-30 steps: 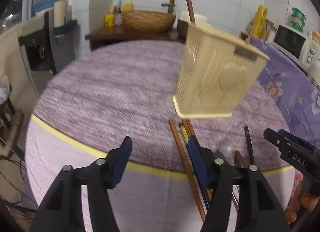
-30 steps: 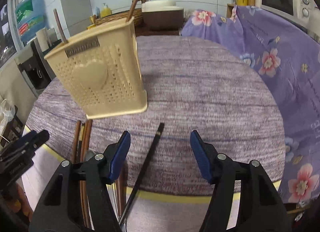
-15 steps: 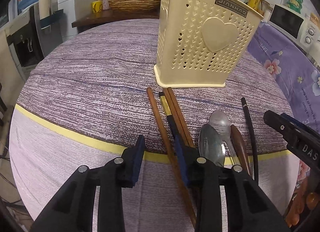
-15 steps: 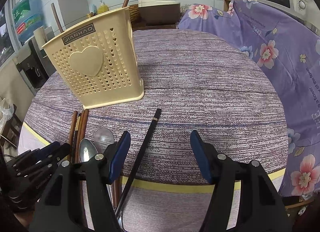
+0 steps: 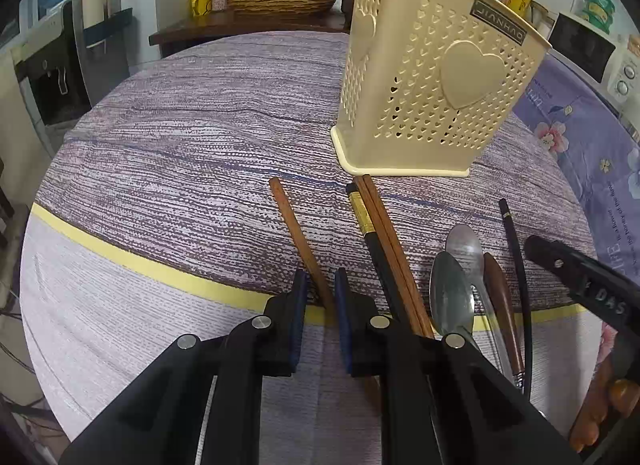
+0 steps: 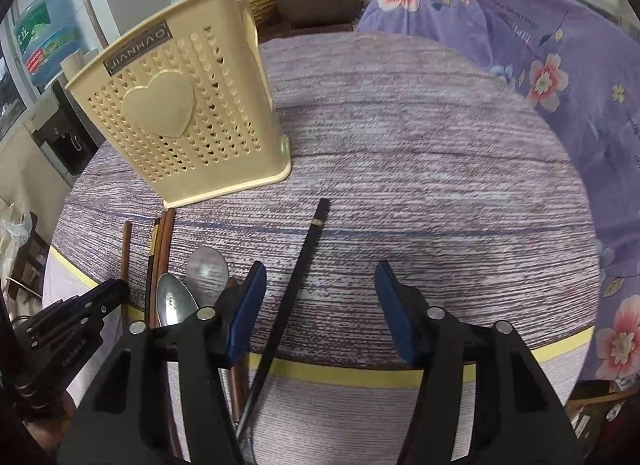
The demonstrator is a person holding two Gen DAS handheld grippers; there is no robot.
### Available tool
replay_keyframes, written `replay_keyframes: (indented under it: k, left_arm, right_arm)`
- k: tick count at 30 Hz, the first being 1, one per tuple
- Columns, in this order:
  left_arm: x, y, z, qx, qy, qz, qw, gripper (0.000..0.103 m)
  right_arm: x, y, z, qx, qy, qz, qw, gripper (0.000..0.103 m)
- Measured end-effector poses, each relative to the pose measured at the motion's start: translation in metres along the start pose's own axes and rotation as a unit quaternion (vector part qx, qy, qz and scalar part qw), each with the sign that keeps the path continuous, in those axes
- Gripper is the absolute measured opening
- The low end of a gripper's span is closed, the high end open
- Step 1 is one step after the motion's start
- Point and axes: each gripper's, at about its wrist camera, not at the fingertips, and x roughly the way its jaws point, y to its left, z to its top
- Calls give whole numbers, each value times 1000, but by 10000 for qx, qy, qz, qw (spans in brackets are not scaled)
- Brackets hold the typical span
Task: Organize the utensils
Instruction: 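Move both tools back down to the remaining utensils, then grasp a brown chopstick with the left tool while the right tool grasps a black chopstick, then lift both held chopsticks and carry them above the cream holder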
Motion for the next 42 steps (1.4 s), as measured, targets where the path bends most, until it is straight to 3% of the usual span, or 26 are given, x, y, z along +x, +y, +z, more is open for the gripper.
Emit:
replay_keyframes:
  k: [9,18,27,36,42]
  left_arm:
    - [-5,3,3,-90,-132,74,9998,16]
    - [16,-1,21,30,9,212,9998,17]
    - [26,-5,35,85,91,211,9997,15]
    - [30,7,43,-189,69,21,9998,9]
    - [27,12,45,-377,-30,-330,9987,8]
  right_arm:
    - [22,21,7,-227,214,-395,9987,37]
    - [33,32,17,-545,179,-621,9964,17]
    - [45,24,38,-311,237,-325,9987,12]
    - [39,-3,50,358,181,487,9980,9]
    - [16,-17,53,655,-89,949,9933,9]
